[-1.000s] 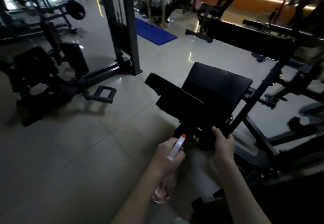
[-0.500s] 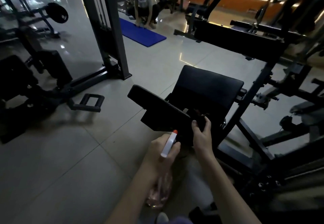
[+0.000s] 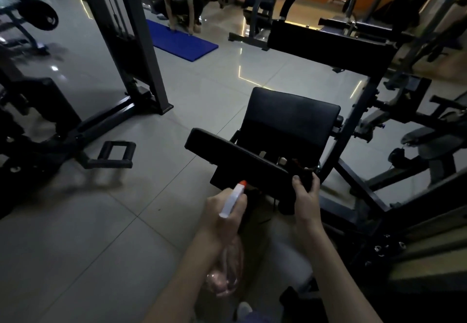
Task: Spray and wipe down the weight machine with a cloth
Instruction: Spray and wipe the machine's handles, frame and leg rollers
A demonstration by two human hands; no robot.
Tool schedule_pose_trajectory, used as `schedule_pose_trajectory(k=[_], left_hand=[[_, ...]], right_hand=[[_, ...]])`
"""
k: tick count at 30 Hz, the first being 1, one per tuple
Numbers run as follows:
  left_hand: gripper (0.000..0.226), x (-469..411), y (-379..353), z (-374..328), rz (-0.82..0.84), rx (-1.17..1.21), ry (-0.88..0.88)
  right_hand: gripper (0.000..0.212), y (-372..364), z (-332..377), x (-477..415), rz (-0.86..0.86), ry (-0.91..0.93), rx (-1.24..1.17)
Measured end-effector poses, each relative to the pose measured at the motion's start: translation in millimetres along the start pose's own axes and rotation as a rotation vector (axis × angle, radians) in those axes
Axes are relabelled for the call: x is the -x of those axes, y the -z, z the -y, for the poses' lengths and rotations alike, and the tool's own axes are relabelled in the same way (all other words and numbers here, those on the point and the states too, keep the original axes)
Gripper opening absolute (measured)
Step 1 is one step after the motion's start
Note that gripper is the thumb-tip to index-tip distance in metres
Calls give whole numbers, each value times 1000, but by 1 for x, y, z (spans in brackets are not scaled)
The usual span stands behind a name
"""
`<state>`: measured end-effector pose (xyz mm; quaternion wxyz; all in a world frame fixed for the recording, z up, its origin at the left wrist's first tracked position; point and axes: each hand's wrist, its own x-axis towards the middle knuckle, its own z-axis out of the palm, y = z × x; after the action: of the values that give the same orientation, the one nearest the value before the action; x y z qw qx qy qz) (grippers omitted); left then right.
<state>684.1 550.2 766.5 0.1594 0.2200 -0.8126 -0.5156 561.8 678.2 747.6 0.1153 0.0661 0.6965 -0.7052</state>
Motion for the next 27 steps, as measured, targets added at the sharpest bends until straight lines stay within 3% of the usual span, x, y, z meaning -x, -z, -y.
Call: schedule_pose_trajectory(k=[5, 14, 27], left_hand=[[38, -11, 20, 7, -75, 6, 96], [41, -17, 37, 13, -177, 84, 257], [34, -27, 54, 19, -280, 60, 264]], right_hand=[[37, -4, 0, 2, -47, -10, -20], [39, -8, -1, 3, -90, 30, -13], [43, -10, 0, 6, -104, 54, 29]])
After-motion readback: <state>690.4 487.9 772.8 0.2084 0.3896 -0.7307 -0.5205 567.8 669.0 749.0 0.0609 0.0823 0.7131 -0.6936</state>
